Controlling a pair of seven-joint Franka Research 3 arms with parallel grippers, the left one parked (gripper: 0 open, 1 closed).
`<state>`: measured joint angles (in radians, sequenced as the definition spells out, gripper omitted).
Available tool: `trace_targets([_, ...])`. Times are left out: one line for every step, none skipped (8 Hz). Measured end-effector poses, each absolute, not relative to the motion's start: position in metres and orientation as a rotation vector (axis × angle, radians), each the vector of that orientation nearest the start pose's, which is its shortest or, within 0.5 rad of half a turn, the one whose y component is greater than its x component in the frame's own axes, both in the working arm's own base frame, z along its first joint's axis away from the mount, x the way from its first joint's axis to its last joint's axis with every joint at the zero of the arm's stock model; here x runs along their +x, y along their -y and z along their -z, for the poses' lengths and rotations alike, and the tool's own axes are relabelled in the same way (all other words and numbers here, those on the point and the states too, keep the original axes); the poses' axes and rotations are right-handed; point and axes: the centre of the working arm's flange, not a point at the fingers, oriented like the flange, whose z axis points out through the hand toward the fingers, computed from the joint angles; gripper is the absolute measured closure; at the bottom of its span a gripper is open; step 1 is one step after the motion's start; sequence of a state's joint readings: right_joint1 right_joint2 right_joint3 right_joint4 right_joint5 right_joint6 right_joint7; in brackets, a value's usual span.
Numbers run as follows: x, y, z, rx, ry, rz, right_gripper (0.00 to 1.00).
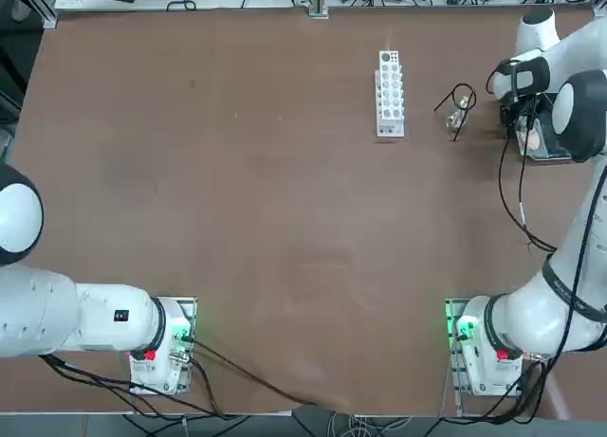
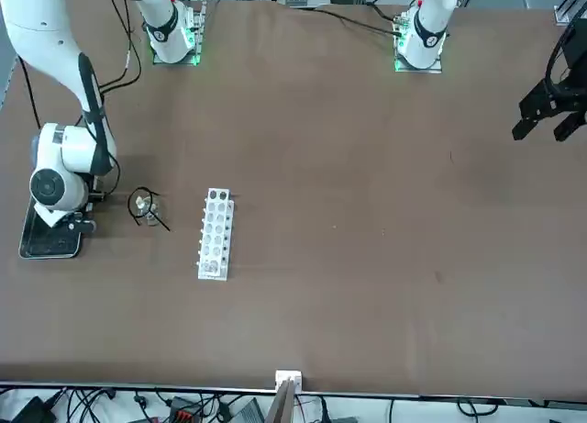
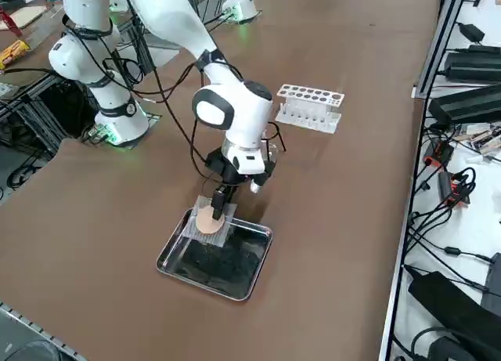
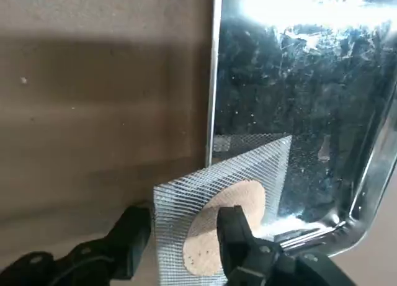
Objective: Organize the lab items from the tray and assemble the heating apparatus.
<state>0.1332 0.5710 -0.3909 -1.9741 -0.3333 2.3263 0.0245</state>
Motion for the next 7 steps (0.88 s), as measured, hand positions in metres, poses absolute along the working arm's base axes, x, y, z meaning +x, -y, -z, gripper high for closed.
trace_targets([0.5744,0.1531,-0.185,-3.52,0.009,-0.434,0.35])
trace_targets([0.5745,0.153,-0.185,-3.522,-0.008,-0.431,0.38])
trace_targets([0.5746,0.1529,-0.185,-3.523,-0.022,-0.428,0.41])
trace_targets([0.575,0.1531,-0.1855,-3.526,-0.038,-0.423,0.47])
trace_targets([0.5751,0.1533,-0.1858,-3.528,-0.044,-0.421,0.51])
trace_targets([0.5759,0.1537,-0.1867,-3.53,-0.049,-0.417,0.54])
trace_targets([0.5763,0.1536,-0.1869,-3.53,-0.05,-0.415,0.53])
